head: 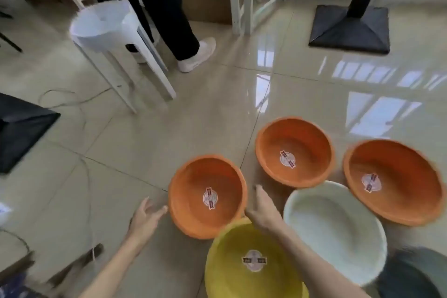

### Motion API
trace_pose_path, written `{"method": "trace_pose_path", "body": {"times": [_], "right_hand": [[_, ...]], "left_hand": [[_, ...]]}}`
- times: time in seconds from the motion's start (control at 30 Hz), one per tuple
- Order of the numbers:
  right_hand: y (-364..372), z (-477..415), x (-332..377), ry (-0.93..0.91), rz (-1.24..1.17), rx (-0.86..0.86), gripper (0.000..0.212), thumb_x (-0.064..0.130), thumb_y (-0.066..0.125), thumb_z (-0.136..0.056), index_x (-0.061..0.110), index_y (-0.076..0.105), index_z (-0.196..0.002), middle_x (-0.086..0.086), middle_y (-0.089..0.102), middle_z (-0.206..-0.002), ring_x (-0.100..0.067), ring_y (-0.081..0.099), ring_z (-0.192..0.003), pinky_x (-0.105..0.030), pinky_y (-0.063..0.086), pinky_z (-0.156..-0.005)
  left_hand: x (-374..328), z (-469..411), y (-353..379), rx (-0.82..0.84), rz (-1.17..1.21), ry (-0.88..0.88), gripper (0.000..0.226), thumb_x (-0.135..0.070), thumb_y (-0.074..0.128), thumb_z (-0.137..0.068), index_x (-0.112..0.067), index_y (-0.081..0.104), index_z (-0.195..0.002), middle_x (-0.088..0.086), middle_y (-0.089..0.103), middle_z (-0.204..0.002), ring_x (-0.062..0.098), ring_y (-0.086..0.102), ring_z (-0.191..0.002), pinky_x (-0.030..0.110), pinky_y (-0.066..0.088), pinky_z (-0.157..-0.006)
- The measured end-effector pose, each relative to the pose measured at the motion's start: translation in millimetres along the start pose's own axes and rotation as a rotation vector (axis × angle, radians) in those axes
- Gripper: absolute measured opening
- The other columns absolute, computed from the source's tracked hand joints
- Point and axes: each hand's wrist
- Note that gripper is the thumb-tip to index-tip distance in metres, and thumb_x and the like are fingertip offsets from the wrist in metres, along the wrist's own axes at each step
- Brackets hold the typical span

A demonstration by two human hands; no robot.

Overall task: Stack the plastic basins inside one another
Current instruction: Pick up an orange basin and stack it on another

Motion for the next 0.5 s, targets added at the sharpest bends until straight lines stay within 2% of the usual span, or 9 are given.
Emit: {"method": "trace_pose_path", "body": {"times": [0.07,0.13,0.17,0.2,0.3,0.4,0.5], "right_hand": [[35,-52,-14,-0.071,0.048,-0.009,0.081,0.022,0.059,-0.097,0.012,0.01,-0.161,-0.016,0.021,-0.166,-0.037,0.035,-0.148,-0.048,0.035,-0.115],[67,-101,-29,-0.105,0.082,-0.052,0.083,0.016,0.049,-0.102,0.017,-0.008,-0.162,-0.013,0.007,-0.17,-0.04,0.035,-0.147,-0.05,0.036,-0.114],[82,-119,-36,-0.131,0.086,-0.082,0.083,0.01,0.044,-0.101,0.02,-0.012,-0.162,-0.011,0.008,-0.169,-0.043,0.043,-0.141,-0.049,0.039,-0.111],[96,-128,-41,-0.151,0.067,-0.127,0.085,0.004,0.04,-0.099,0.022,-0.013,-0.161,-0.009,0.014,-0.167,-0.045,0.052,-0.132,-0.048,0.042,-0.106],[120,-151,-63,-0.229,0.02,-0.236,0.085,0.0,0.04,-0.098,0.024,-0.011,-0.162,-0.005,0.032,-0.152,-0.038,0.061,-0.116,-0.044,0.044,-0.101],[125,-157,-68,-0.278,-0.031,-0.299,0.086,0.001,0.043,-0.097,0.022,-0.008,-0.163,-0.005,0.035,-0.148,-0.034,0.058,-0.122,-0.042,0.04,-0.108],[123,-147,-68,-0.294,-0.048,-0.275,0.085,0.0,0.041,-0.096,0.024,-0.006,-0.163,-0.007,0.038,-0.145,-0.037,0.055,-0.123,-0.042,0.039,-0.107]], "left_hand": [[30,-49,24,-0.082,0.014,0.01,0.081,-0.031,0.074,-0.097,-0.007,0.032,-0.162,0.017,0.045,-0.162,0.034,0.045,-0.148,0.044,0.034,-0.117],[68,-106,53,-0.049,0.027,0.011,0.076,-0.037,0.072,-0.097,-0.007,0.039,-0.159,0.015,0.053,-0.156,0.034,0.054,-0.139,0.046,0.04,-0.113],[87,-129,68,-0.044,0.031,0.018,0.066,-0.032,0.072,-0.098,-0.006,0.048,-0.153,0.017,0.061,-0.148,0.034,0.062,-0.128,0.047,0.045,-0.109],[101,-143,81,-0.113,0.047,0.026,0.054,-0.025,0.072,-0.099,-0.004,0.055,-0.145,0.02,0.067,-0.138,0.034,0.066,-0.118,0.049,0.049,-0.106],[126,-173,106,-0.278,0.1,0.114,0.021,-0.003,0.069,-0.098,-0.001,0.064,-0.118,0.019,0.072,-0.106,0.036,0.066,-0.105,0.044,0.048,-0.093],[132,-184,105,-0.29,0.17,0.143,0.021,0.006,0.068,-0.095,-0.01,0.063,-0.108,0.012,0.068,-0.09,0.033,0.064,-0.096,0.045,0.047,-0.088],[118,-154,113,-0.304,0.204,0.173,0.025,0.007,0.065,-0.096,-0.013,0.064,-0.112,0.018,0.07,-0.099,0.038,0.067,-0.098,0.051,0.052,-0.095]]}}
Point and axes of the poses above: each hand's wrist, its own z-axis away from the middle knuckle, its own y-axis out of the palm, x = y × z
